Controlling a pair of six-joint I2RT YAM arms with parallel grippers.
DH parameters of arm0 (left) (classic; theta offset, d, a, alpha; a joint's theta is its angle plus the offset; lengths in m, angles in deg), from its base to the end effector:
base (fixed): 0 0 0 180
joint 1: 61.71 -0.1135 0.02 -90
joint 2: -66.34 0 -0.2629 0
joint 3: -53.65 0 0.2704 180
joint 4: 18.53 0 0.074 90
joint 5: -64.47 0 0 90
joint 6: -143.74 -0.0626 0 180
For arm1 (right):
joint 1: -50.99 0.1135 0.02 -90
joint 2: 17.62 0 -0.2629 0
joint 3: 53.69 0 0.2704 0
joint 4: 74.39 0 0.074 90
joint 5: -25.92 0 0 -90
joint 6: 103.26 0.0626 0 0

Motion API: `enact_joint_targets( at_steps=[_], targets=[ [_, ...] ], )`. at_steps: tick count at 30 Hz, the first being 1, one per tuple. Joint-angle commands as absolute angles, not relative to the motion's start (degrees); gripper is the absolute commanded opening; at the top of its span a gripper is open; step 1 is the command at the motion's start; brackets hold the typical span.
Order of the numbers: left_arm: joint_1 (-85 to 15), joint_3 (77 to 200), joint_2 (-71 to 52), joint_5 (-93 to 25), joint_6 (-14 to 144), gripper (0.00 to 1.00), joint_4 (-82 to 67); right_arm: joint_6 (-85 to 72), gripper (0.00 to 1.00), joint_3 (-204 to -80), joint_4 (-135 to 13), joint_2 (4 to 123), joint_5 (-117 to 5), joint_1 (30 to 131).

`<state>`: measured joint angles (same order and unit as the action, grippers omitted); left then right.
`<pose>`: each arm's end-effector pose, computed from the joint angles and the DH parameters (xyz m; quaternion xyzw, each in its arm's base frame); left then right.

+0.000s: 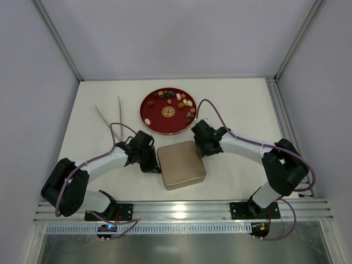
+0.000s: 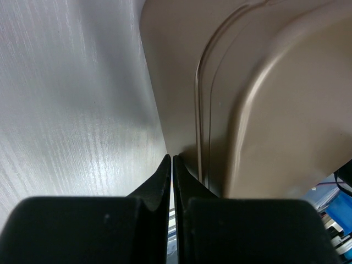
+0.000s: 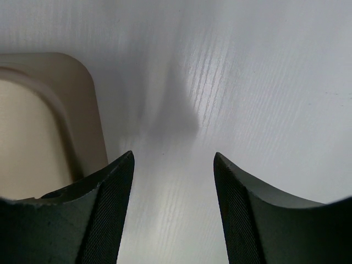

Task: Pack the chocolate

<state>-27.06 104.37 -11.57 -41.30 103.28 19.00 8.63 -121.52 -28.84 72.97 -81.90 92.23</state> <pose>0.2065 -0.1634 0.1256 -0.0955 0.9623 -0.2446 0.0711 0.2543 0.1975 0.1476 -0.1343 0.9614 -0.0323 0.2380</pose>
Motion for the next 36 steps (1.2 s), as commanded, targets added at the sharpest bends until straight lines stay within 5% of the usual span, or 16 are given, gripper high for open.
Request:
enact_joint_targets(
  at_steps=[1, 36],
  targets=[
    [-25.9, 107.5, -11.8, -44.1, 105.0, 0.0, 12.6, 11.3, 0.63, -124.3, -29.8, 73.5, -81.3, 95.0],
    [-30.9, 110.2, -3.5, -38.6, 94.0, 0.04, 31.5, 8.9, 0.69, -126.2, -27.8, 73.5, -84.5, 91.0]
  ],
)
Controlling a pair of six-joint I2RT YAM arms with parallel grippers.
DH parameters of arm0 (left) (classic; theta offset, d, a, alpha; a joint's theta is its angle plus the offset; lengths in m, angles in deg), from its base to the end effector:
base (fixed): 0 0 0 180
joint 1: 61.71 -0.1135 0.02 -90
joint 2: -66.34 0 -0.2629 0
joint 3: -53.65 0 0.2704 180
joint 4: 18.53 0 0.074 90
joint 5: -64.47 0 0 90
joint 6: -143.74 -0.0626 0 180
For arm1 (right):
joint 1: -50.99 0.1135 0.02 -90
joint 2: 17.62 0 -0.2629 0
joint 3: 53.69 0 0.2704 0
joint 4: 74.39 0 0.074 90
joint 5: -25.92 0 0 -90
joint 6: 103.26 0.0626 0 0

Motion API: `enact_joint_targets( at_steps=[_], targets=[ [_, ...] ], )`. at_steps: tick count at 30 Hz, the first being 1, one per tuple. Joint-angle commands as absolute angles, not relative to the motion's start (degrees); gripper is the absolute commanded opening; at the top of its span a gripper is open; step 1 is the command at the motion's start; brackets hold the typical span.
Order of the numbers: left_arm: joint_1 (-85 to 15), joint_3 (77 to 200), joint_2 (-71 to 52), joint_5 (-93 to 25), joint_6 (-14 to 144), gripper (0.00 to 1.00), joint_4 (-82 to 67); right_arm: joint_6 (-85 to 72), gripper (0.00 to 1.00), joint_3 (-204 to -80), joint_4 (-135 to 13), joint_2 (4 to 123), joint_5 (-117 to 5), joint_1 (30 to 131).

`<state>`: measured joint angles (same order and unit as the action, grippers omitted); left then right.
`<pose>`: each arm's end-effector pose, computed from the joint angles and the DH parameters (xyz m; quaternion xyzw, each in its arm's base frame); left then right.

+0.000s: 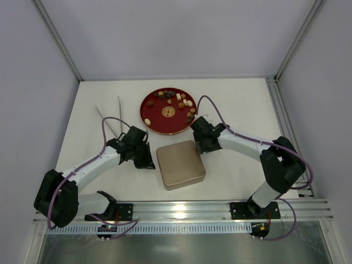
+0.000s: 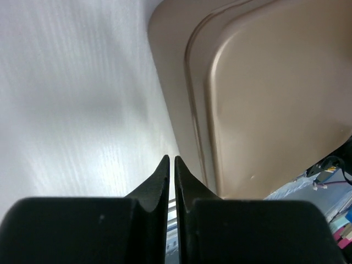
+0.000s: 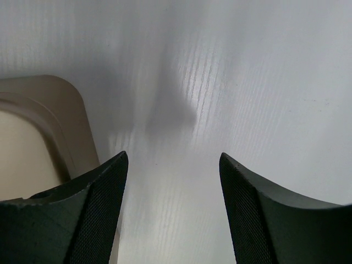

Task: Pack the chocolate

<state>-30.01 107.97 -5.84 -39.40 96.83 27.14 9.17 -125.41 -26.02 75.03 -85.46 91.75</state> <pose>0.2108 -0.1478 0.1602 -0.0684 0.9643 -0.2314 0.1092 0.2660 0.1991 0.1558 -0.1211 0.9596 -0.0629 0.2460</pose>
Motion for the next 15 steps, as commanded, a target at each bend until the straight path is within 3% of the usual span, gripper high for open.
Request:
enact_joint_targets(
  at_steps=[1, 6, 10, 15],
  targets=[
    [-31.2, 110.3, -2.6, -37.9, 93.8, 0.05, 33.0, 8.9, 0.69, -126.0, -28.1, 73.4, -84.2, 90.8],
    [-31.3, 111.8, 1.0, -36.8, 93.7, 0.12, 36.6, 8.9, 0.69, -125.5, -28.9, 72.9, -83.0, 90.2],
    [-30.9, 112.4, 4.5, -38.0, 95.6, 0.39, 36.4, 8.9, 0.69, -125.1, -29.3, 72.8, -82.5, 90.2],
    [-27.5, 112.4, 4.3, -37.8, 97.8, 0.53, 34.7, 9.0, 0.69, -124.7, -29.7, 72.9, -82.1, 90.2]
  ],
)
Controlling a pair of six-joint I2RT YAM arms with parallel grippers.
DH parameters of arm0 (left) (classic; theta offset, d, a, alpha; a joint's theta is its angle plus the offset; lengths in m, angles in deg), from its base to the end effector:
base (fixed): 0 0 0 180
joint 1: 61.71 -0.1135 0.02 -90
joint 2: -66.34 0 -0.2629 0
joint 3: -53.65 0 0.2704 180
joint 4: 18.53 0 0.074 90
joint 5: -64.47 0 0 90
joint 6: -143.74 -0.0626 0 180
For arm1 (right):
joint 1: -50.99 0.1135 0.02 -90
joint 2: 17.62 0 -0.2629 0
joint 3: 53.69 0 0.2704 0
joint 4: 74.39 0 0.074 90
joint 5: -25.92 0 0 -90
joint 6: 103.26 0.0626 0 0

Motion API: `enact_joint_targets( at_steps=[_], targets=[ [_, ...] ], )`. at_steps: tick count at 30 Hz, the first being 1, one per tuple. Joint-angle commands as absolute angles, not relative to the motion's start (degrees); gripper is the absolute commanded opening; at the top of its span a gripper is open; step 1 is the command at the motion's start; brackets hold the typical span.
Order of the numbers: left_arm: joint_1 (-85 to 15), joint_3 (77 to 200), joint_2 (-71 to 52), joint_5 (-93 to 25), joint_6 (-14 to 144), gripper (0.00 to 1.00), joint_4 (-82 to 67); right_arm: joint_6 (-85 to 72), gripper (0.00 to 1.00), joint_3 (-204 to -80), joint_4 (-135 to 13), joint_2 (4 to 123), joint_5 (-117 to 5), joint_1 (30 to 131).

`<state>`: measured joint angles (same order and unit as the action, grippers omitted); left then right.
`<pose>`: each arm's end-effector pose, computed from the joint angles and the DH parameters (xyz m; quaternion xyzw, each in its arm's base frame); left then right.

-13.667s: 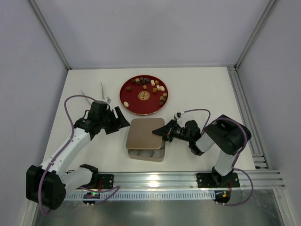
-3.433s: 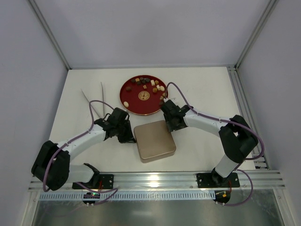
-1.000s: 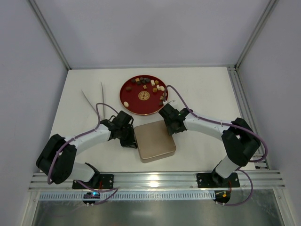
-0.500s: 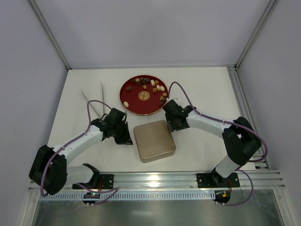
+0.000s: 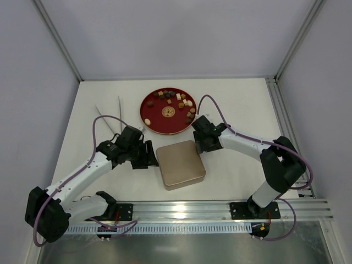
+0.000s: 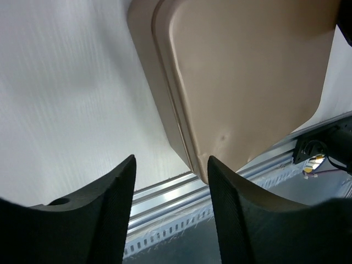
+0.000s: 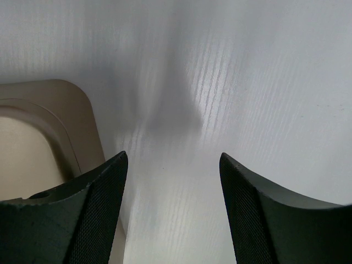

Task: Pack the chocolate

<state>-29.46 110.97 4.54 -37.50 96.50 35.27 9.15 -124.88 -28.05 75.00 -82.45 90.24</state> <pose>0.1930 -0.1372 0.2090 -0.0592 0.9553 -0.2450 0.1546 0.2713 0.1962 0.1538 -0.1114 0.9627 -0.0370 0.2437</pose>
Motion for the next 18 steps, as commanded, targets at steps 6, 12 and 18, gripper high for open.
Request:
enact_joint_targets(
  at_steps=[6, 12, 18],
  targets=[
    [-24.2, 110.7, 1.7, -36.0, 100.6, 0.59, 30.2, 9.1, 0.69, -124.4, -30.3, 72.7, -81.6, 90.1],
    [-24.1, 106.8, -1.6, -36.6, 101.3, 0.59, 23.7, 9.0, 0.69, -124.0, -30.7, 72.6, -81.1, 90.2],
    [-24.0, 104.7, -4.6, -33.5, 102.2, 0.5, 23.9, 9.1, 0.69, -123.3, -31.1, 72.0, -80.8, 90.2]
  ],
)
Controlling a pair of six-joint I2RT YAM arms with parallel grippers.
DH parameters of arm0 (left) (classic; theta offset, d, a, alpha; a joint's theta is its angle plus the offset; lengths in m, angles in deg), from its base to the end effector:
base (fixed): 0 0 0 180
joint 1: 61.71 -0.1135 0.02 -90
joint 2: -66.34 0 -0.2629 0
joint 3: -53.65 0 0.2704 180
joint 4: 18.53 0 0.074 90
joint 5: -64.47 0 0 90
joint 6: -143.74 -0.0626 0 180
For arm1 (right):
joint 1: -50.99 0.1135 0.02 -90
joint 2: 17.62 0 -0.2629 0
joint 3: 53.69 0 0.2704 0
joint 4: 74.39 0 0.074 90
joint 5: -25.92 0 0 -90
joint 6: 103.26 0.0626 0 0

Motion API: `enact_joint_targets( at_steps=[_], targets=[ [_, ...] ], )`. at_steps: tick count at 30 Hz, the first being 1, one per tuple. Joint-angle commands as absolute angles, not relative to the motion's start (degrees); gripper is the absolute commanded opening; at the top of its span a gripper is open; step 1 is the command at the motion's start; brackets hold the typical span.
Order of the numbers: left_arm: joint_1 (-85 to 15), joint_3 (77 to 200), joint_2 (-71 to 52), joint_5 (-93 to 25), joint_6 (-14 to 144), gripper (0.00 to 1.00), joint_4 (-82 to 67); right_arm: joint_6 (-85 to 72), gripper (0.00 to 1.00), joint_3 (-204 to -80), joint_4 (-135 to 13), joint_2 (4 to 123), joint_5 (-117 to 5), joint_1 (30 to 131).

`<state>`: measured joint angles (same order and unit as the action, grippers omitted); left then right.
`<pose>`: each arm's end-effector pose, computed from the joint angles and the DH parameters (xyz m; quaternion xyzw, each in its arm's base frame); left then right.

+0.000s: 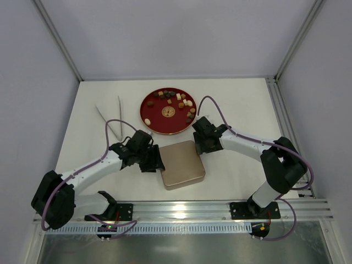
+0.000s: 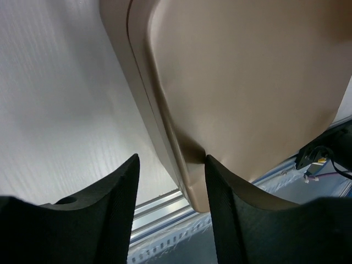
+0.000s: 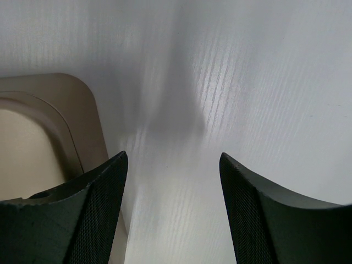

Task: Pack the chocolate

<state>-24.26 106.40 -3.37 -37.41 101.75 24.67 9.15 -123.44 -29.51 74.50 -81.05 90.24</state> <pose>0.1944 -0.1652 0.1639 -0.0619 0.9595 -0.2472 0.1203 0.2683 0.1956 0.1499 -0.1132 0.9634 -0.0242 0.2416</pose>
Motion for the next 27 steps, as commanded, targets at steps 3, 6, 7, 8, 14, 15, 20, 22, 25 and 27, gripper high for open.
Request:
enact_joint_targets(
  at_steps=[3, 6, 7, 8, 14, 15, 20, 22, 25, 27],
  targets=[
    [-24.0, 104.2, -6.1, -32.5, 102.4, 0.43, 24.5, 9.2, 0.69, -123.0, -31.2, 71.8, -80.4, 90.2],
    [-24.0, 103.7, -7.4, -32.1, 102.4, 0.4, 24.4, 9.3, 0.69, -122.5, -31.4, 71.5, -80.1, 90.3],
    [-24.0, 103.6, -7.7, -32.0, 102.4, 0.4, 24.4, 9.3, 0.69, -122.3, -31.8, 71.4, -80.0, 90.2],
    [-24.0, 103.5, -8.2, -32.0, 102.3, 0.39, 24.3, 9.5, 0.69, -122.0, -31.9, 71.2, -79.8, 90.2],
    [-24.1, 104.1, -10.5, -31.9, 101.6, 0.39, 23.4, 9.6, 0.69, -121.4, -32.2, 71.0, -79.9, 90.2],
    [-24.1, 104.4, -10.6, -31.9, 101.5, 0.39, 23.4, 9.5, 0.69, -121.4, -32.1, 70.9, -80.0, 90.2],
    [-25.4, 106.7, -11.5, -31.9, 99.4, 0.41, 24.3, 9.0, 0.69, -121.0, -32.2, 69.6, -78.5, 88.8],
    [-26.2, 107.5, -12.1, -32.6, 98.5, 0.42, 24.4, 9.1, 0.69, -120.8, -32.1, 68.8, -78.1, 88.7],
    [-28.2, 109.5, -13.7, -33.4, 96.7, 0.43, 24.8, 9.2, 0.69, -120.5, -32.1, 68.1, -77.4, 88.7],
    [-29.3, 111.7, -15.3, -33.6, 95.3, 0.43, 25.3, 9.1, 0.69, -120.2, -32.0, 67.6, -77.3, 88.7]
  ],
)
